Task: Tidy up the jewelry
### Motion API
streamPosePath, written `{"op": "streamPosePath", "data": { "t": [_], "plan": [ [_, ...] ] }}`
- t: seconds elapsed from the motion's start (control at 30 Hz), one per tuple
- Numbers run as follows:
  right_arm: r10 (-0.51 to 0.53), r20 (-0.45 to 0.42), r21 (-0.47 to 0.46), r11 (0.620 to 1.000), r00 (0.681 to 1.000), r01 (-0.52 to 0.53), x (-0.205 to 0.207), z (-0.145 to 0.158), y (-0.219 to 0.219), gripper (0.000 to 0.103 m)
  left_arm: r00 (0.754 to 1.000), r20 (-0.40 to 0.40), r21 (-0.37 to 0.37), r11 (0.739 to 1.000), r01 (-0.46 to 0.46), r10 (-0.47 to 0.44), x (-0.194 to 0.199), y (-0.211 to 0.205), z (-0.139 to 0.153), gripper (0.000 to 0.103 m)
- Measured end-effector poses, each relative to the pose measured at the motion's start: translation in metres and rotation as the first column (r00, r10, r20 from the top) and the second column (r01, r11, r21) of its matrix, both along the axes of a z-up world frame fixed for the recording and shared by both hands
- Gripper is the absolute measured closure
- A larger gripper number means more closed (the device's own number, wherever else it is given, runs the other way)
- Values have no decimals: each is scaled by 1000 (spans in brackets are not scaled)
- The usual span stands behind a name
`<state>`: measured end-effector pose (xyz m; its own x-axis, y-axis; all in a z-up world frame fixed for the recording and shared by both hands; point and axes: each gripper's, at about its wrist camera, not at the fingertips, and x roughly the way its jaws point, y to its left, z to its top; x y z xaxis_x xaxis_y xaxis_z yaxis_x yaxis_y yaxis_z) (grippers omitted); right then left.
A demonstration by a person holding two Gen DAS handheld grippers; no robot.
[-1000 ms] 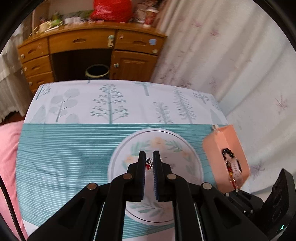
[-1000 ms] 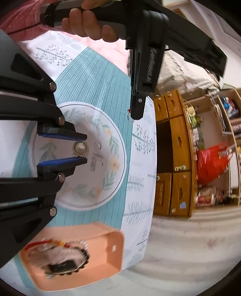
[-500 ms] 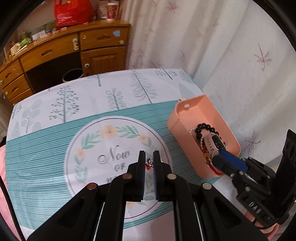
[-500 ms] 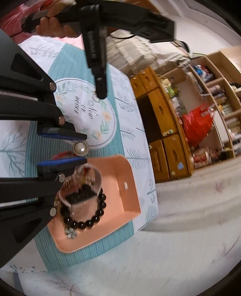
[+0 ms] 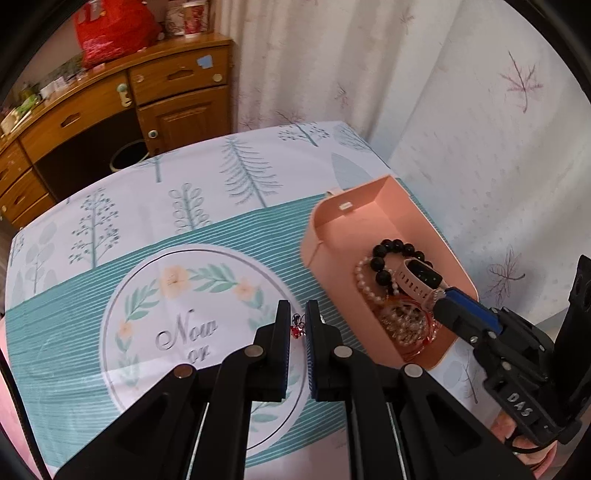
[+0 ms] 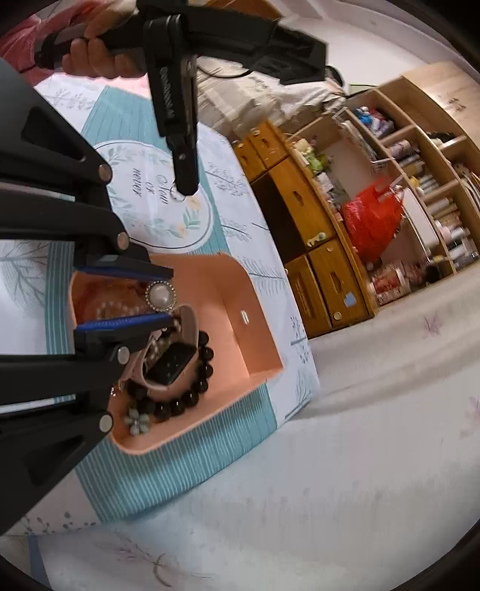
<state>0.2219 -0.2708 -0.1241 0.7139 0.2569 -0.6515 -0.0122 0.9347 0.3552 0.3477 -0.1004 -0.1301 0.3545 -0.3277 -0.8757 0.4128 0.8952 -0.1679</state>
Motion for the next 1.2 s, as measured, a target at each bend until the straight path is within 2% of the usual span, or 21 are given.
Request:
{"op": "streamPosePath", "data": {
  "t": [0.07,0.23,0.33,0.43,0.53,0.63,0.77,0.8,0.87,0.9,1.03,1.1,1.2],
  "plan": [
    [-12,5,24,1000,1000,12,-2,0,-10,85,1000,-20,-3,1000,20,-21,4,-11,-6,98],
    [-66,5,-1,998,998,66,-6,-2,-24,85,997,-50,-6,998,64,-64,7,-36,-18,98],
    [-92,-6,17,996,996,92,-7,-6,-35,85,998,-5,14,997,70,-70,6,-47,-15,97],
    [-103,-11,29,994,995,103,-8,-10,-42,85,996,-14,-26,996,90,-90,8,-54,-11,97],
    [-101,-8,45,994,995,102,-10,-11,-44,85,994,16,-37,994,106,-106,7,-60,-6,96],
    [-91,-11,49,995,996,92,-10,-11,-42,83,994,31,-54,993,108,-106,6,-60,-1,87],
    [-75,-10,54,996,997,75,-11,-10,-41,65,993,49,-52,993,107,-105,5,-61,5,75],
    [-73,-9,55,996,997,73,-11,-9,-40,64,993,56,-49,993,105,-102,5,-61,6,72],
    [-68,-2,51,996,998,68,-12,-7,-38,60,993,74,-46,994,100,-97,4,-57,10,50],
    [-66,3,48,997,998,65,-12,-6,-37,60,992,91,-45,994,96,-92,3,-54,12,46],
    [-55,18,39,998,998,54,-15,-2,-33,60,981,159,-21,993,117,-112,-2,-45,18,39],
    [-58,19,34,998,998,57,-16,-1,-33,60,968,210,13,990,140,-139,-7,-39,19,31],
    [-68,18,30,997,998,67,-20,0,-34,60,948,258,52,982,179,-187,-14,-29,16,29]
  ]
}}
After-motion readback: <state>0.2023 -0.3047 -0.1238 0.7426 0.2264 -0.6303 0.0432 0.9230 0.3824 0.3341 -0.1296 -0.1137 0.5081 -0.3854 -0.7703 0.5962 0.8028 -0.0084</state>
